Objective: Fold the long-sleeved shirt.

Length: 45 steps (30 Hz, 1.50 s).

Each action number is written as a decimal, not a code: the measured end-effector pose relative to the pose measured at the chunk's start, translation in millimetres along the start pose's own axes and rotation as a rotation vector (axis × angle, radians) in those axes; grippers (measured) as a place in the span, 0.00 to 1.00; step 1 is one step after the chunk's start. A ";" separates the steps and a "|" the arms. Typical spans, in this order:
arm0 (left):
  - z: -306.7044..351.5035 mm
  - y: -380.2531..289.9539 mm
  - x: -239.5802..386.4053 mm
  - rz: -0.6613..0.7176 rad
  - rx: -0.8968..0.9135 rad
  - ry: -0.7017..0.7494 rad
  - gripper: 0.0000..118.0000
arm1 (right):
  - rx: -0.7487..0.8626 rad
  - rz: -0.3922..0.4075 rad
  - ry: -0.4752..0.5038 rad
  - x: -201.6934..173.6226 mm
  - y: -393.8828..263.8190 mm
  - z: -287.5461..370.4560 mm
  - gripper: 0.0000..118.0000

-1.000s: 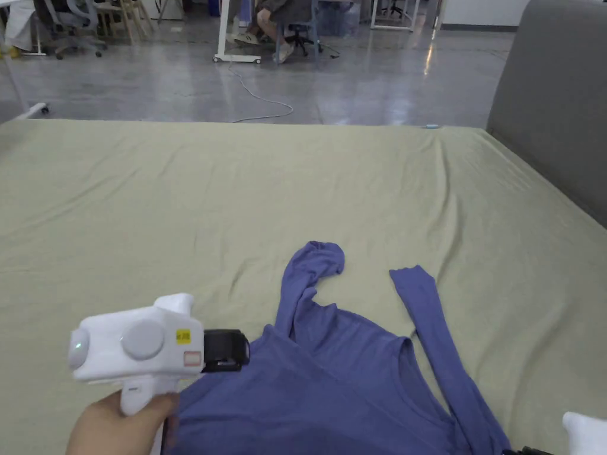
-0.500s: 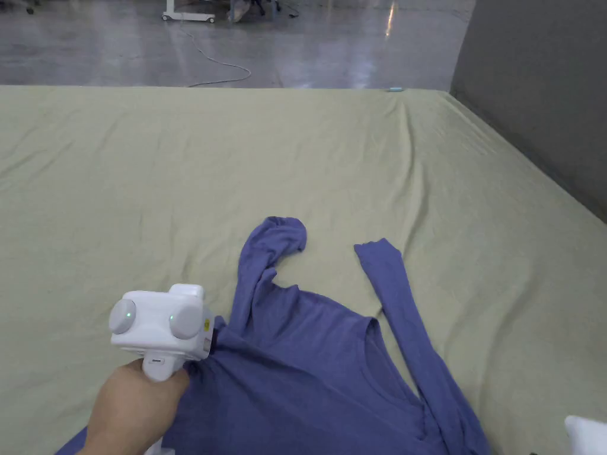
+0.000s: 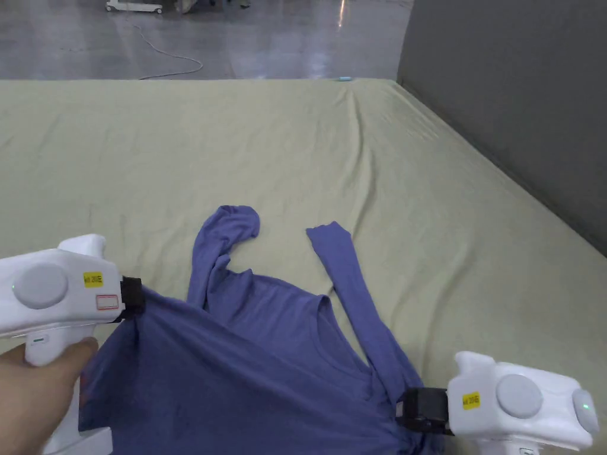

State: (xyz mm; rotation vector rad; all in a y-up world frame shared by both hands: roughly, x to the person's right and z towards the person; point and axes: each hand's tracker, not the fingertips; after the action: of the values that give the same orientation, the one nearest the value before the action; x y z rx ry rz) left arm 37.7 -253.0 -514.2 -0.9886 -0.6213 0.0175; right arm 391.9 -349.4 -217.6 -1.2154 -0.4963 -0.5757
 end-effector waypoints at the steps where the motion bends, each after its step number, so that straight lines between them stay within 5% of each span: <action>1: 6.0 -0.7 -0.3 0.004 0.007 -0.002 0.00 | 0.011 -0.004 0.012 14.4 -8.9 -3.3 0.22; 2: 9.9 0.4 -1.4 0.011 0.013 -0.003 0.00 | 0.022 -0.001 0.026 13.2 -11.6 -4.5 0.09; 3: 16.1 0.3 -2.9 0.023 0.017 -0.015 0.00 | 0.028 0.005 0.028 9.9 -13.9 -5.5 0.07; 14: 159.9 61.5 -33.9 0.153 0.329 -0.081 0.00 | 0.565 0.249 0.232 -40.8 39.9 207.4 0.05; 21: 281.4 156.5 -36.3 0.167 0.615 -0.063 0.00 | 0.845 0.491 0.222 -144.3 149.6 361.6 0.05; 26: 307.8 249.4 -53.0 0.178 0.661 -0.035 0.00 | 0.921 0.599 0.085 -210.5 234.3 428.8 0.05; 29: 309.6 301.5 -62.9 0.234 0.649 -0.106 0.00 | 1.013 0.681 -0.081 -244.7 274.0 449.6 0.05; 33: 303.7 362.7 -62.6 0.214 0.637 0.001 0.00 | 1.039 0.677 -0.120 -278.3 324.2 474.8 0.05; 37: 298.5 397.5 -65.0 0.231 0.647 -0.050 0.00 | 1.078 0.651 -0.196 -303.9 358.5 487.8 0.05; 45: 234.7 401.3 -87.4 0.170 0.611 -0.029 0.00 | 0.927 0.690 -0.169 -304.7 386.6 404.3 0.05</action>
State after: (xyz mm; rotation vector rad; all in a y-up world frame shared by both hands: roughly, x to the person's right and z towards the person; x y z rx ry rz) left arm -47.1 129.9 -778.7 -0.4447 -0.5103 0.3532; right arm 393.0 175.6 -578.4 -0.4687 -0.3752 0.3457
